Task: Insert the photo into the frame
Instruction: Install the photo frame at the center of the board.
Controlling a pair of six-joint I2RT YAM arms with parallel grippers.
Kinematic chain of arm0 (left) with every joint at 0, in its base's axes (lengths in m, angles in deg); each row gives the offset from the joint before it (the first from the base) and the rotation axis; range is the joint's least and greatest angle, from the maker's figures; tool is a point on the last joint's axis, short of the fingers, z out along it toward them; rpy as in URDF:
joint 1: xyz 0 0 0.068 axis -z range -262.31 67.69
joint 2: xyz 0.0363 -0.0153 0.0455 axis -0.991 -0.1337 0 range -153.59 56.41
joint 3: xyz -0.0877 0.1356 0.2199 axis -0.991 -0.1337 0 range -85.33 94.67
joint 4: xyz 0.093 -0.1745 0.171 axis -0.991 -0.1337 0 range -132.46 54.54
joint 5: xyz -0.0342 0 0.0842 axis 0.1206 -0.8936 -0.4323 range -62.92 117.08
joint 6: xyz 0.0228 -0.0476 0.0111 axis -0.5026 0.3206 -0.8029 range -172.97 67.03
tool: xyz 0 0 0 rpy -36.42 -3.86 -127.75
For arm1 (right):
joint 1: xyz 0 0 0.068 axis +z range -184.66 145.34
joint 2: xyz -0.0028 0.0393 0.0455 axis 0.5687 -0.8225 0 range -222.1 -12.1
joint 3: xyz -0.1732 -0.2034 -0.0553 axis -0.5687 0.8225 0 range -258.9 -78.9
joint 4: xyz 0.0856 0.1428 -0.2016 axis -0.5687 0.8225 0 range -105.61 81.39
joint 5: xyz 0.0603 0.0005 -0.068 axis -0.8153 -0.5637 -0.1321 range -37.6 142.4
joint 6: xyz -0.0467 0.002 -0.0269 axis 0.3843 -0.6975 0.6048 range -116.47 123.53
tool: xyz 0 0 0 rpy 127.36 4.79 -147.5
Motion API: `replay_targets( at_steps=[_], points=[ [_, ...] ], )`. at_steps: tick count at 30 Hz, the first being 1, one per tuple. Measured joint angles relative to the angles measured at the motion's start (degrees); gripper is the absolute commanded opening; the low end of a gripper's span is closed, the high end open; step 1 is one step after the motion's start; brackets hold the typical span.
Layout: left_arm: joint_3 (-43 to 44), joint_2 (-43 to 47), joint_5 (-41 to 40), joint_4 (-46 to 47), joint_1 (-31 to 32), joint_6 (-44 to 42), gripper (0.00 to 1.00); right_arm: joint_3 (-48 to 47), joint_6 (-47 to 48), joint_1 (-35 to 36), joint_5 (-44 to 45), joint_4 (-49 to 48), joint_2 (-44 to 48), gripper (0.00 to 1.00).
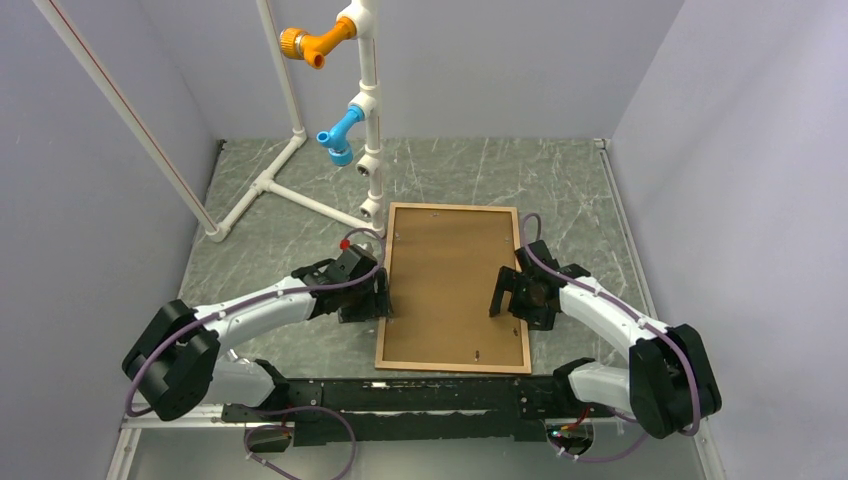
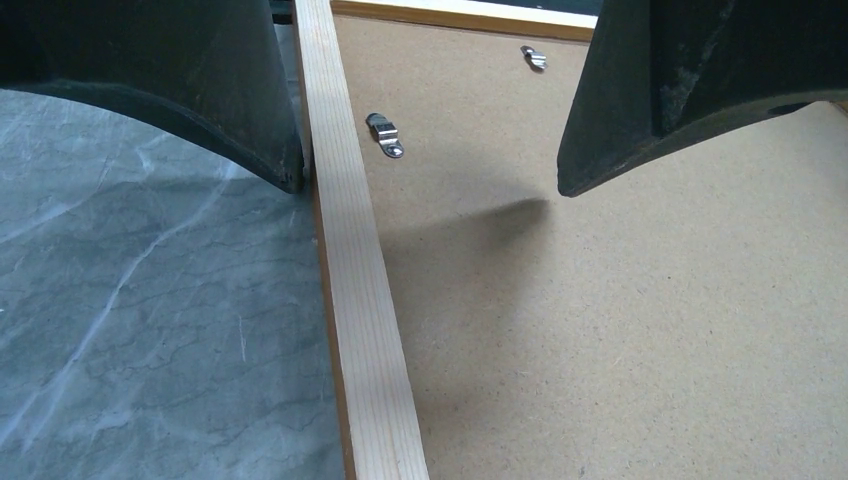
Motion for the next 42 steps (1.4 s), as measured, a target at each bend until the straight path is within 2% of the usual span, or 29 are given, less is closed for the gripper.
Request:
replay_targets(
  at_steps=[4, 12, 15, 27, 33, 36, 38, 42],
  points=[
    [-0.7, 0.5, 2.4, 1.9, -0.9, 0.0, 0.75, -0.1, -0.3, 2.3, 0.7, 0.0, -0.1, 0.99],
    [-0.7, 0.2, 3.5, 2.0, -1.1, -0.4, 0.76, -1.8, -3.3, 13.6, 5.6, 1.7, -2.8, 0.96],
    [-0.7, -0.4, 3.3, 1.4, -1.1, -0.5, 0.75, -2.1, -4.7, 15.2, 7.6, 2.4, -2.9, 0.94],
    [-0.7, -2.9, 2.9, 0.5, -1.1, -0.7, 0.75, -2.1, -8.0, 16.5, 10.4, 9.4, 4.3, 0.88],
    [-0.7, -3.0, 2.9, 0.5, -1.1, -1.4, 0.75, -2.0, -8.4, 16.5, 10.6, 10.7, 4.5, 0.82],
    [-0.7, -3.0, 2.9, 0.6, -1.1, -1.5, 0.75, -2.0, -8.5, 16.5, 11.0, 10.7, 4.4, 0.78],
    [-0.7, -3.1, 2.9, 0.6, -1.1, -1.5, 0.75, -2.0, -8.7, 16.5, 11.5, 10.6, 3.9, 0.71],
    [-0.6, -3.1, 3.0, 0.6, -1.1, -1.7, 0.75, -2.0, -8.7, 16.5, 11.9, 10.5, 2.1, 0.7]
  ],
)
